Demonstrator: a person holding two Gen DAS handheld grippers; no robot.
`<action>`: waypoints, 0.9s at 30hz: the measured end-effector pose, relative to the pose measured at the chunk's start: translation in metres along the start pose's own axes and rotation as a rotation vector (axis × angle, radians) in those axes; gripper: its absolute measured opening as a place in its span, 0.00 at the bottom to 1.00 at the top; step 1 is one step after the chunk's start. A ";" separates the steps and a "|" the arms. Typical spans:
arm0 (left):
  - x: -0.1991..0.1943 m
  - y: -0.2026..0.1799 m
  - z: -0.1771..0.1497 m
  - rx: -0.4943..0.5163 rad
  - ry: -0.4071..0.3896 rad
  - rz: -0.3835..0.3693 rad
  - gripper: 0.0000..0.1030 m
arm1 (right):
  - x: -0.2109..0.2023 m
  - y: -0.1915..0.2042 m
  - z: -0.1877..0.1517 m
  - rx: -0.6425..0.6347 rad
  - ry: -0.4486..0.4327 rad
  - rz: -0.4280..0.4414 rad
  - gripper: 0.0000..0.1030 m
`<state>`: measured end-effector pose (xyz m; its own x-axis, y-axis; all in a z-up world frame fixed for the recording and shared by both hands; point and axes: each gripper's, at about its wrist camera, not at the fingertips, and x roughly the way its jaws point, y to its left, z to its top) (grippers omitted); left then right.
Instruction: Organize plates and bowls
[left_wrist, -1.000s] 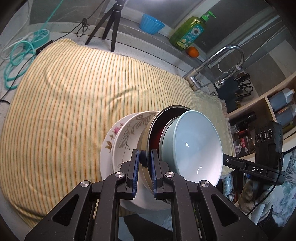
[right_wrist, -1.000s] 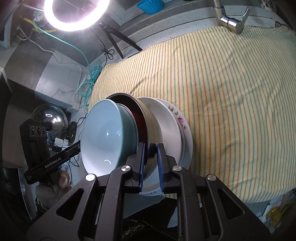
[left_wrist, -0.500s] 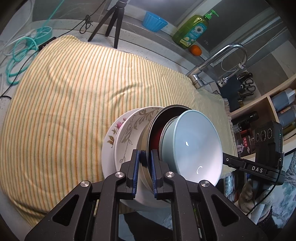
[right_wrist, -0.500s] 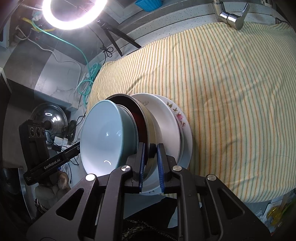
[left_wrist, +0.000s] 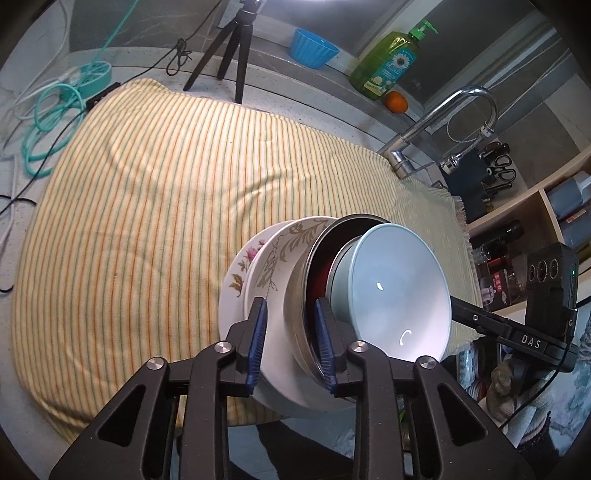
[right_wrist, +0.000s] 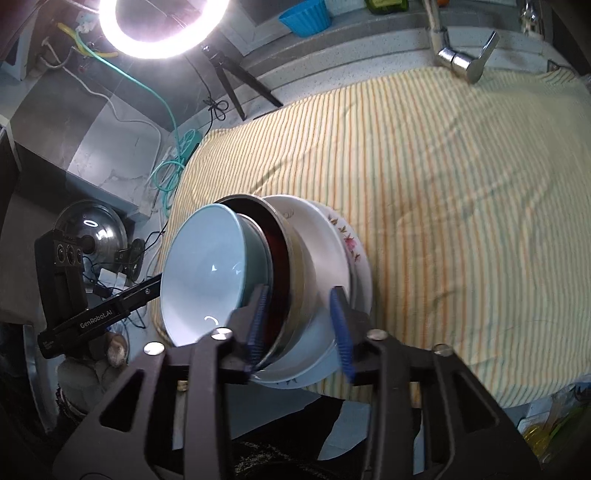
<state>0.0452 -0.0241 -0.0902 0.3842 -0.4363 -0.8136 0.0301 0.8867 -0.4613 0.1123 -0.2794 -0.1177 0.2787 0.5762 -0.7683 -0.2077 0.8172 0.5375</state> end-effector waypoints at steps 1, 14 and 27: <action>-0.002 0.000 0.000 0.002 -0.004 -0.001 0.29 | -0.002 -0.001 0.000 -0.002 -0.004 0.002 0.45; -0.034 -0.017 -0.008 0.092 -0.102 0.060 0.42 | -0.036 0.003 -0.009 -0.071 -0.105 -0.067 0.61; -0.073 -0.044 -0.030 0.212 -0.228 0.196 0.67 | -0.078 0.035 -0.028 -0.185 -0.241 -0.108 0.76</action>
<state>-0.0116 -0.0358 -0.0205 0.5964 -0.2308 -0.7688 0.1169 0.9725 -0.2013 0.0565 -0.2962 -0.0485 0.5174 0.4904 -0.7012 -0.3261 0.8706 0.3683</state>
